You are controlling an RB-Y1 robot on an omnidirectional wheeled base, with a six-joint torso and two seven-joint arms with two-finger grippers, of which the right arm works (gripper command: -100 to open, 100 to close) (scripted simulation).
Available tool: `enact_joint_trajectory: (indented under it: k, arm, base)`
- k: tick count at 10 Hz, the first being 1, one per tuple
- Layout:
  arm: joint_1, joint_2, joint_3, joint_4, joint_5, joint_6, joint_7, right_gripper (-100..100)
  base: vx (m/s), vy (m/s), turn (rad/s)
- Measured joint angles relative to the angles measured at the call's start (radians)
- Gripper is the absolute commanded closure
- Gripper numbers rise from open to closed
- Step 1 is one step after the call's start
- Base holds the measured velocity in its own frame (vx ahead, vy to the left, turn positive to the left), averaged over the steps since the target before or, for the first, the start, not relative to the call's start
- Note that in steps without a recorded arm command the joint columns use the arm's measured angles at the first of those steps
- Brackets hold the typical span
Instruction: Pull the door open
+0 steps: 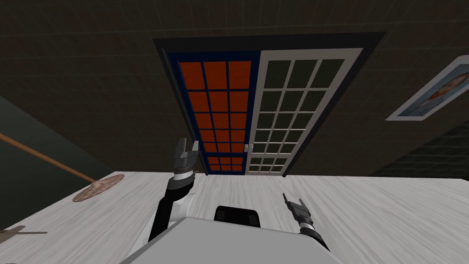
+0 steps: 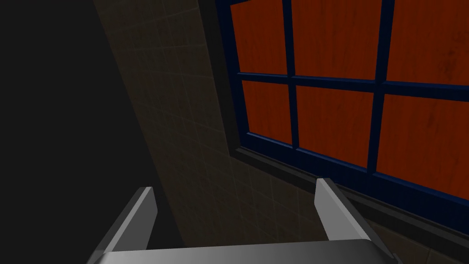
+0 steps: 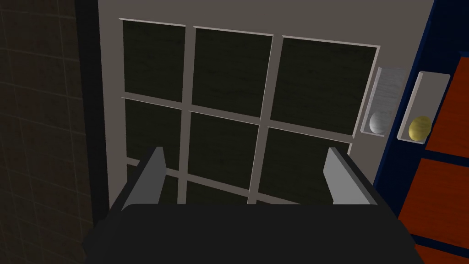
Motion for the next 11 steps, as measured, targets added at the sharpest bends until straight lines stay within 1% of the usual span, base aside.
enact_joint_trajectory:
  k: [1, 2, 3, 4, 5, 6, 7, 8, 9, 10, 11]
  arm:
    - [0.006, -0.008, -0.004, 0.01, -0.017, 0.002, 0.002, -100]
    - [0.007, -0.02, -0.006, 0.019, -0.034, 0.003, 0.003, -100]
    - [0.003, -0.027, -0.007, 0.024, -0.051, 0.007, 0.005, -100]
    - [-0.003, -0.03, -0.006, 0.03, -0.064, 0.006, 0.008, -100]
    - [-0.007, -0.03, -0.004, 0.024, -0.074, 0.008, 0.009, -100]
    - [-0.029, -0.03, -0.004, 0.05, -0.082, -0.003, 0.016, -100]
    - [-0.046, -0.028, -0.002, 0.06, -0.088, -0.011, 0.023, -100]
    - [-0.039, -0.019, 0.006, 0.021, -0.091, 0.002, 0.019, -100]
    - [-0.051, -0.018, 0.012, 0.011, -0.093, 0.01, 0.015, -100]
    - [-0.072, -0.017, 0.016, 0.026, -0.097, 0.002, 0.016, -100]
    - [-0.102, -0.021, 0.017, 0.068, -0.101, -0.021, 0.022, -100]
  base:
    - [0.04, -0.024, 0.103]
    - [0.087, -0.02, 0.143]
    - [0.142, -0.02, 0.133]
    - [0.165, -0.015, 0.109]
    - [0.177, -0.013, 0.13]
    - [0.18, 0.027, 0.123]
    - [0.199, 0.035, 0.128]
    - [0.208, 0.02, 0.139]
    - [0.181, 0.019, 0.139]
    - [0.175, 0.032, 0.089]
    - [0.122, 0.003, 0.024]
